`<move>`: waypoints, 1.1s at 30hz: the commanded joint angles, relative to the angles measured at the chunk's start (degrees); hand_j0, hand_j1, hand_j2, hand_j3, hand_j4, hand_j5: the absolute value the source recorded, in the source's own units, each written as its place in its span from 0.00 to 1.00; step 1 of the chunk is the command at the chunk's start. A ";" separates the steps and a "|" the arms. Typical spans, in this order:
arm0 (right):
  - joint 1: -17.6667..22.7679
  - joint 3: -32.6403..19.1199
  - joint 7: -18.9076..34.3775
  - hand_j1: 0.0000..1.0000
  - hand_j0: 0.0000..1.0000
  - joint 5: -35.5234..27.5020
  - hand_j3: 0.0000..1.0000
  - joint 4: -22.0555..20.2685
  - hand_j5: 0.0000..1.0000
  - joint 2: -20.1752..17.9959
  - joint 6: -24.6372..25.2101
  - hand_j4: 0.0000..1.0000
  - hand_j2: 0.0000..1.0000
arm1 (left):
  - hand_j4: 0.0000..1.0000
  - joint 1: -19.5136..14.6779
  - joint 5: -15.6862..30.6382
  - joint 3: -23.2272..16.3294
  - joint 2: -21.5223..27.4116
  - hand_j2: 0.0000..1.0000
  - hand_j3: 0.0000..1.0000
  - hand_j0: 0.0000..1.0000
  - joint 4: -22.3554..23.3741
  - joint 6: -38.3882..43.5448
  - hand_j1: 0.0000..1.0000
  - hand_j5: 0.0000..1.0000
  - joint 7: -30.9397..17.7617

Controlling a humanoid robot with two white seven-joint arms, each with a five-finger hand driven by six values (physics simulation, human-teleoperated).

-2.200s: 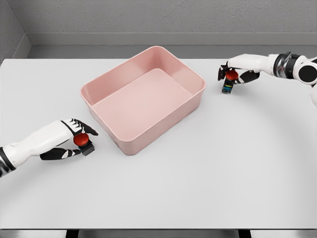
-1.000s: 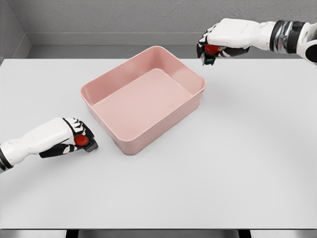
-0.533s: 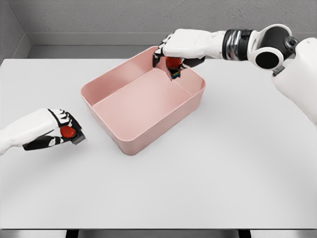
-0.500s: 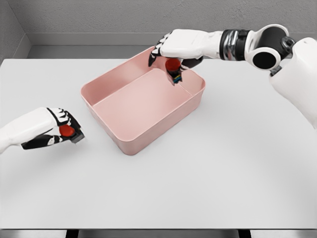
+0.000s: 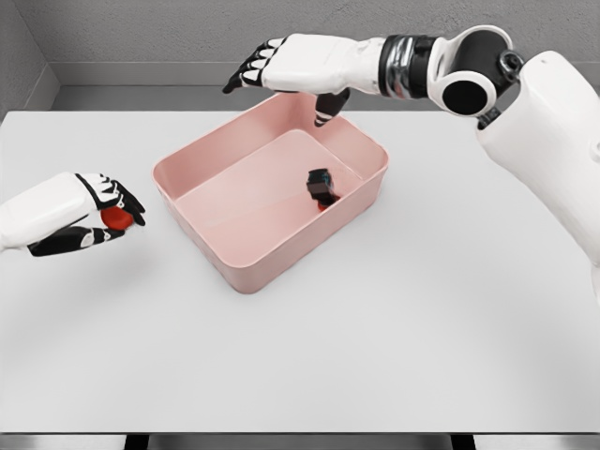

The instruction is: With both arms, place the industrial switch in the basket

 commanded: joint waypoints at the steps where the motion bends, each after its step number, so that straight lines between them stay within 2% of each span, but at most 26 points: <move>1: 0.17 0.03 -0.03 1.00 1.00 -0.23 1.00 0.26 1.00 -0.62 0.25 1.00 1.00 | 0.51 -0.09 0.37 0.01 -0.17 0.51 0.51 0.51 -0.02 0.06 0.51 0.51 0.03; 2: 0.61 -0.14 -0.03 1.00 1.00 -0.66 1.00 -0.09 1.00 -2.73 0.25 1.00 1.00 | 0.51 -0.17 0.46 0.01 -0.26 0.51 0.51 0.51 -0.02 0.06 0.51 0.51 0.03; 4: 2.99 -1.29 -0.03 1.00 1.00 -1.11 1.00 -0.36 1.00 -9.49 -0.45 1.00 1.00 | 0.51 -0.26 0.46 0.01 -0.26 0.51 0.51 0.51 -0.54 0.06 0.51 0.51 0.03; 6: 5.62 -6.55 -0.03 1.00 1.00 -1.63 1.00 -0.45 1.00 -13.71 -2.55 1.00 1.00 | 0.51 -1.05 0.46 0.01 -0.26 0.51 0.51 0.51 -0.54 0.06 0.51 0.51 0.03; 9: 7.65 -11.48 -0.03 1.00 1.00 -5.15 1.00 -0.53 1.00 -19.69 -6.51 1.00 1.00 | 0.51 -1.58 0.46 -0.07 -0.35 0.51 0.51 0.51 -0.89 0.06 0.51 0.51 0.03; 11: 11.42 -14.20 -0.03 1.00 1.00 -7.69 1.00 -5.19 1.00 -24.88 -7.22 1.00 1.00 | 0.51 -2.37 0.46 -0.07 -0.43 0.51 0.51 0.51 -1.25 0.06 0.51 0.51 0.03; 13: 17.05 -18.95 -0.03 1.00 1.00 -11.74 1.00 -7.83 1.00 -29.18 -9.52 1.00 1.00 | 0.51 -3.16 0.46 -0.42 -1.31 0.51 0.51 0.51 -1.25 0.06 0.51 0.51 0.03; 17: 23.11 -19.83 -0.03 1.00 1.00 -18.94 1.00 -7.65 1.00 -33.58 -9.52 1.00 1.00 | 0.51 -4.57 0.37 -0.60 -3.07 0.51 0.51 0.51 -1.86 0.06 0.51 0.51 0.03; 18: 23.38 -20.53 -0.03 1.00 1.00 -19.30 1.00 -7.83 1.00 -34.90 -9.52 1.00 1.00 | 0.51 -4.83 0.29 -0.69 -3.51 0.51 0.51 0.51 -2.12 0.06 0.51 0.51 0.03; 20: 25.66 -20.71 -0.03 1.00 1.00 -22.73 1.00 -9.67 1.00 -36.13 -9.52 1.00 1.00 | 0.51 -5.45 0.11 -1.04 -4.83 0.51 0.51 0.51 -2.83 0.06 0.51 0.51 -0.06; 22: 29.88 -20.71 -0.03 1.00 1.00 -22.90 1.00 -14.06 1.00 -36.13 -9.52 1.00 1.00 | 0.51 -6.33 -0.15 -1.39 -5.88 0.51 0.51 0.51 -3.71 0.06 0.51 0.51 -0.15; 23: 30.85 -20.98 -0.49 1.00 1.00 -22.90 1.00 -14.86 1.00 -36.13 -9.52 1.00 1.00 | 0.51 -6.94 -0.24 -1.74 -6.06 0.51 0.51 0.51 -3.97 0.06 0.51 0.51 -0.15; 26: 30.94 -20.98 -0.49 1.00 1.00 -22.90 1.00 -14.86 1.00 -36.13 -9.52 1.00 1.00 | 0.51 -10.72 -0.33 -5.26 -9.13 0.51 0.51 0.51 -4.06 0.06 0.51 0.51 -1.38; 32: 31.03 -20.89 -0.49 1.00 1.00 -22.90 1.00 -14.68 1.00 -36.04 -9.52 1.00 1.00 | 0.53 -13.01 -0.51 -6.58 -12.03 0.53 0.53 0.53 -4.23 0.06 0.53 0.53 -2.35; 33: 31.03 -20.89 -0.49 1.00 1.00 -22.90 1.00 -14.60 1.00 -36.04 -9.52 1.00 1.00 | 0.53 -14.23 -0.51 -7.89 -12.30 0.53 0.53 0.53 -4.23 0.06 0.53 0.53 -2.35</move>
